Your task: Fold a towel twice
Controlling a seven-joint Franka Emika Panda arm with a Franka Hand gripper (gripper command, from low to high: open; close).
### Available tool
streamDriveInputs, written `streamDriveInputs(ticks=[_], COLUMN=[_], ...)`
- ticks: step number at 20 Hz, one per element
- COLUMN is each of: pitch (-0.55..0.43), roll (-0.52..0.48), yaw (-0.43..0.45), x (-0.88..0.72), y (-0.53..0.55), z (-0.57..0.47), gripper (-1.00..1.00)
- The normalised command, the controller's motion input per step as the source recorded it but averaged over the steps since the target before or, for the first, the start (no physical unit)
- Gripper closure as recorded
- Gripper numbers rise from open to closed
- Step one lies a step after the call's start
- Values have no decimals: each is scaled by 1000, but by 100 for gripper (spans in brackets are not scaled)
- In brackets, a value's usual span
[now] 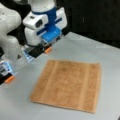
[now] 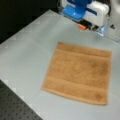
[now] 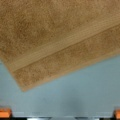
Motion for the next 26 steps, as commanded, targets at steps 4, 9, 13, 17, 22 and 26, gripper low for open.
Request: streamDriveInputs(ticks=[4,9,13,17,22,26], pitch=[144,211,228,209,199,184], roll=[153,138,105,7,-54,-19], yaw=[61,-64,-121,-171,-269,-216], x=[54,160,259,320,363,364], y=[-71,64,219,329,408,327], z=[22,32,45,41,53,72], gripper=[-100,-100,-100,-100,-100,-100])
